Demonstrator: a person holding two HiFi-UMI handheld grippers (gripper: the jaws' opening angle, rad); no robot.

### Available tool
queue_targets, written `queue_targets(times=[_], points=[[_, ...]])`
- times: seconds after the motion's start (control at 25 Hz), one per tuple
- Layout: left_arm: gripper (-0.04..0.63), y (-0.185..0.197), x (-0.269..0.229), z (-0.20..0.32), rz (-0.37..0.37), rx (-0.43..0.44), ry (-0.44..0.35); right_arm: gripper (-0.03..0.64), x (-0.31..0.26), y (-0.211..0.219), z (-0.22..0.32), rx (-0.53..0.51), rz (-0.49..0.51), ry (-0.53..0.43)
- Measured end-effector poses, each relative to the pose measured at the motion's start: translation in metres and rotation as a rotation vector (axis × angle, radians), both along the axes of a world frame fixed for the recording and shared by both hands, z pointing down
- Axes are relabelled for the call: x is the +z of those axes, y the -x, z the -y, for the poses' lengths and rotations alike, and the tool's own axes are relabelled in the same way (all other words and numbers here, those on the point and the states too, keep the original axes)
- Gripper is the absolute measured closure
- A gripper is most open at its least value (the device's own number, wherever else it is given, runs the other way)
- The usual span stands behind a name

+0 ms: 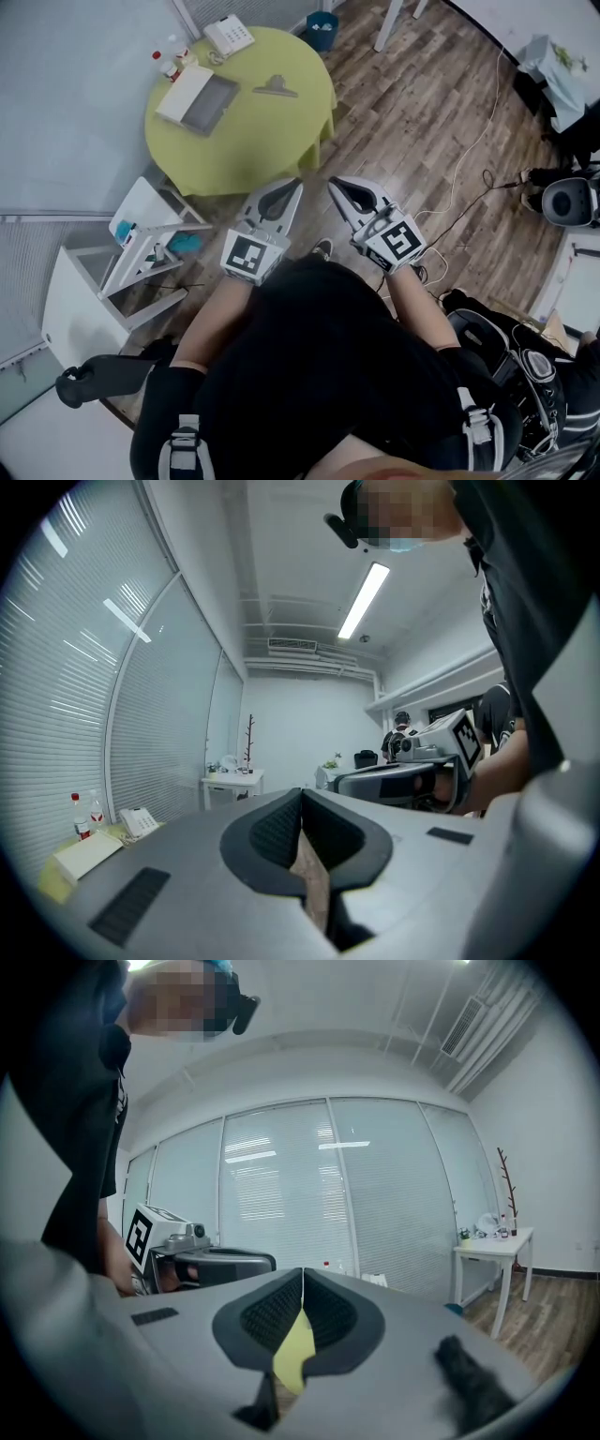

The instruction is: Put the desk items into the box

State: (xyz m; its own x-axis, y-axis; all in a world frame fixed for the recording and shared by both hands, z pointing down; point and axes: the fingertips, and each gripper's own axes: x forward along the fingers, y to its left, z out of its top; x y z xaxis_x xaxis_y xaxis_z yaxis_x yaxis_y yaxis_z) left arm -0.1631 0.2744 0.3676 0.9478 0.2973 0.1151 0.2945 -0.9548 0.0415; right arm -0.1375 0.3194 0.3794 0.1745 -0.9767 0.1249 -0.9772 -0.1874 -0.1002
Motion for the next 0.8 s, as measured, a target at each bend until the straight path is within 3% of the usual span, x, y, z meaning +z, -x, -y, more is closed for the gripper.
queue_targets(times=[0.4, 0.8], points=[[0.584, -0.037, 0.005, 0.004, 0.013, -0.040, -0.001, 0.600, 0.004, -0.038, 0.005, -0.034, 0.001, -0.013], [0.584, -0.083, 0.015, 0.049, 0.001, -0.048, 0.035, 0.600, 0.002, -0.081, 0.057, -0.060, -0.011, -0.002]])
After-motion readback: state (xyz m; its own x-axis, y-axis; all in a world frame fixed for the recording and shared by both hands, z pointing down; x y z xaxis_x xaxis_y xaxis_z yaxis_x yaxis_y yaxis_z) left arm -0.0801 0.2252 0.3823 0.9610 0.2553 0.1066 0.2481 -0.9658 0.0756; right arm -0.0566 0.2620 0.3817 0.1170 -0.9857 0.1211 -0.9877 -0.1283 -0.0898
